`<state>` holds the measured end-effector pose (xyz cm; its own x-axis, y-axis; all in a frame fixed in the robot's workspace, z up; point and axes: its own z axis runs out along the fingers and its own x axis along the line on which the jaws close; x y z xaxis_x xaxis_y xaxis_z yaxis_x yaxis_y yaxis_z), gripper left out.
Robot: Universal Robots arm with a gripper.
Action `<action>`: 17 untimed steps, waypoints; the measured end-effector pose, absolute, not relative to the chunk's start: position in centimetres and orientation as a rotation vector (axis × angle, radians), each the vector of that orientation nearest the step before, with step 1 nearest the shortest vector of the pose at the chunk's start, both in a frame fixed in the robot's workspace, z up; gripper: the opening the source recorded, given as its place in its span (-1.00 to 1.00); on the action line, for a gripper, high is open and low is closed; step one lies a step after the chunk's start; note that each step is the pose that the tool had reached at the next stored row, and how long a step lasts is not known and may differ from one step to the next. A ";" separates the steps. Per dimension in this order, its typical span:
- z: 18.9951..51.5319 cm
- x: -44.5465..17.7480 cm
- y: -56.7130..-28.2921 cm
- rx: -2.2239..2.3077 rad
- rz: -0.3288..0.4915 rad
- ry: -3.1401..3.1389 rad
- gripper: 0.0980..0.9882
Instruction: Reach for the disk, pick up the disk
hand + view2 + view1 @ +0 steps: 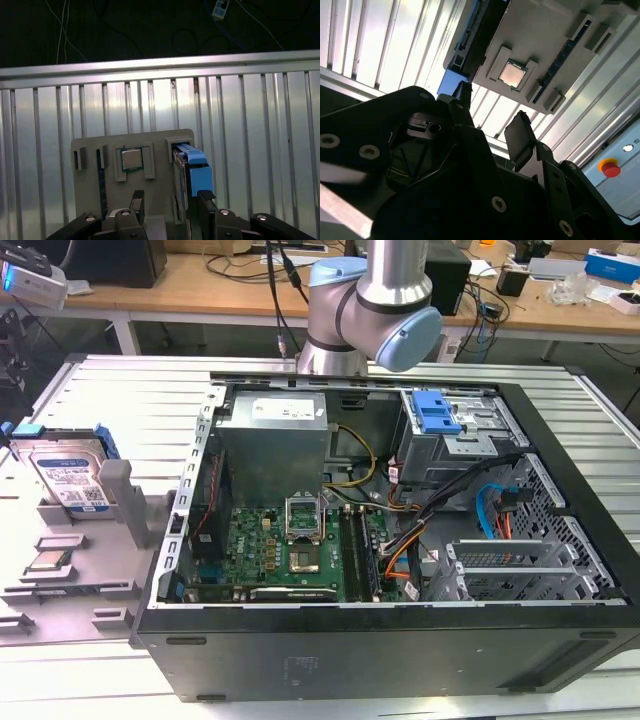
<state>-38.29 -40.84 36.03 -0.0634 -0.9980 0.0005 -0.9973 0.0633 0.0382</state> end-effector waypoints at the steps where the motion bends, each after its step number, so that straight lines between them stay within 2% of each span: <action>1: 36.0 -38.3 -40.8 2.132 -0.043 -2.271 0.00; 6: 36.0 -38.3 -40.5 2.131 -0.043 -2.271 0.00; 17: 36.0 -38.3 -37.1 2.132 -0.043 -2.271 0.00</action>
<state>-38.29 -37.13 36.03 -0.0633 -0.9980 0.0005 -0.9973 0.0633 0.0382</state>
